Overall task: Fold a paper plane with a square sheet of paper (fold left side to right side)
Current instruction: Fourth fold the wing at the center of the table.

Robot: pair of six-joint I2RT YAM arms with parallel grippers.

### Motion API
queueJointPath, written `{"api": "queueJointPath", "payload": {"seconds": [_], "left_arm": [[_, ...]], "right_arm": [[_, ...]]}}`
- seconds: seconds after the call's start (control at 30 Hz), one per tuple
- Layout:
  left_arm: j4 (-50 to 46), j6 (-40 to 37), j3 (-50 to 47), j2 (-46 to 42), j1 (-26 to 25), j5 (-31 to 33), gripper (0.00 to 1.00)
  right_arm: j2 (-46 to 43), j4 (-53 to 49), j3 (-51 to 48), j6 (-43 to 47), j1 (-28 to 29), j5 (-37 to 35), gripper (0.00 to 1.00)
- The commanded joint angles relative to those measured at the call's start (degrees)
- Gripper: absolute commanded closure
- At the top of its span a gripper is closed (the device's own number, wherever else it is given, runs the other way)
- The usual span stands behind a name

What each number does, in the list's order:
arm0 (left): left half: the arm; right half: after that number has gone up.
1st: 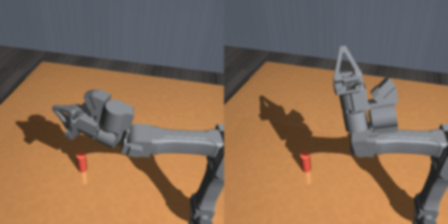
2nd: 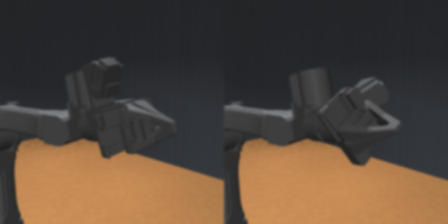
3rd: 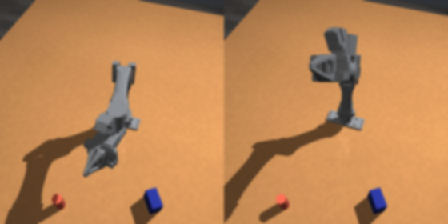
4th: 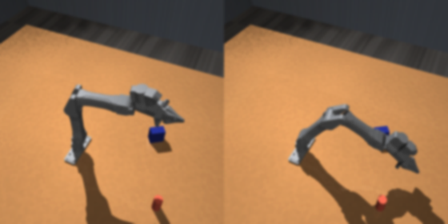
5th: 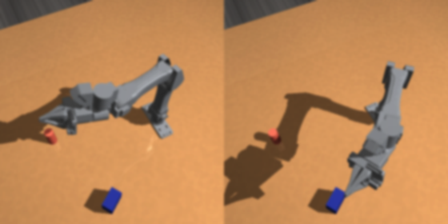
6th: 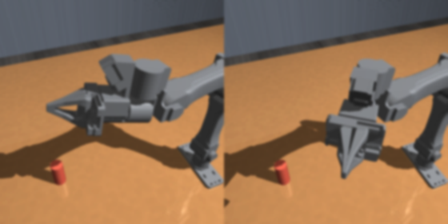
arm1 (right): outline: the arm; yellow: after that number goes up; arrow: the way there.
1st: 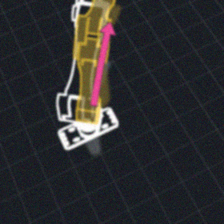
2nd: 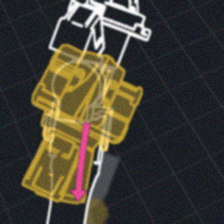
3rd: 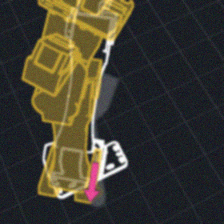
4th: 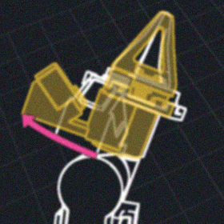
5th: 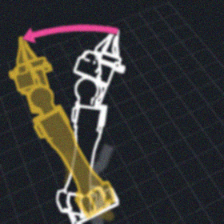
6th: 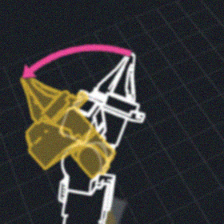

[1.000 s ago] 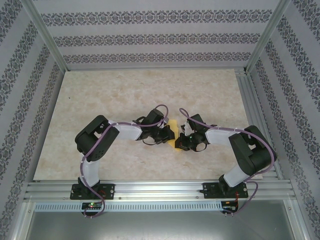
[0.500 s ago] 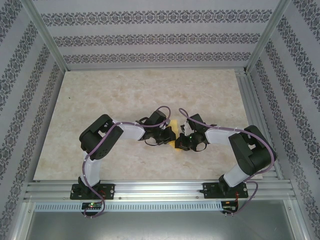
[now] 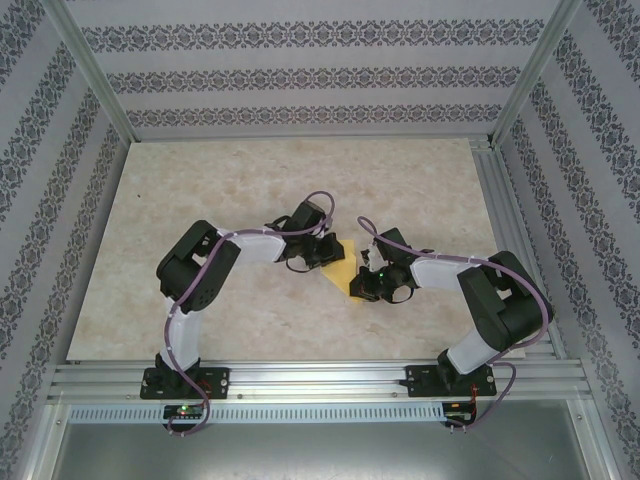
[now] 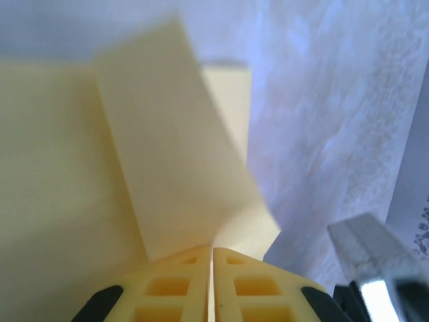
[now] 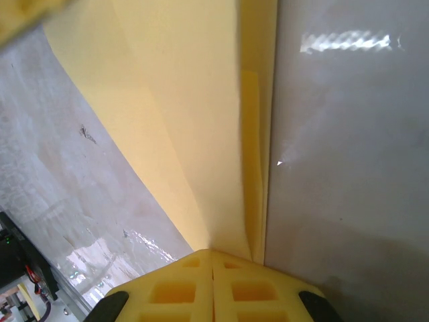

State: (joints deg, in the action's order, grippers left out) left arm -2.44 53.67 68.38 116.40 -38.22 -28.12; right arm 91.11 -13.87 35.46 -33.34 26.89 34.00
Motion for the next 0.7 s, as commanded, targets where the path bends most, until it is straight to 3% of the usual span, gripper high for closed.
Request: {"api": "queueJointPath", "payload": {"seconds": [0.0,0.2,0.67], "left_arm": [[-2.49,-3.55,2.87,2.87,1.28,0.83,0.88],[-3.36,-4.89,6.15,4.74,2.89,-0.76,0.88],[-4.45,-4.73,0.62,-6.17,0.22,-0.97,0.85]], "right_arm": [[3.94,-7.48,-3.88,0.03,1.14,-9.45,0.93],[3.82,-7.65,-3.74,0.03,1.14,-9.73,0.93],[4.26,-7.51,-3.12,0.04,1.23,-9.95,0.93]]}}
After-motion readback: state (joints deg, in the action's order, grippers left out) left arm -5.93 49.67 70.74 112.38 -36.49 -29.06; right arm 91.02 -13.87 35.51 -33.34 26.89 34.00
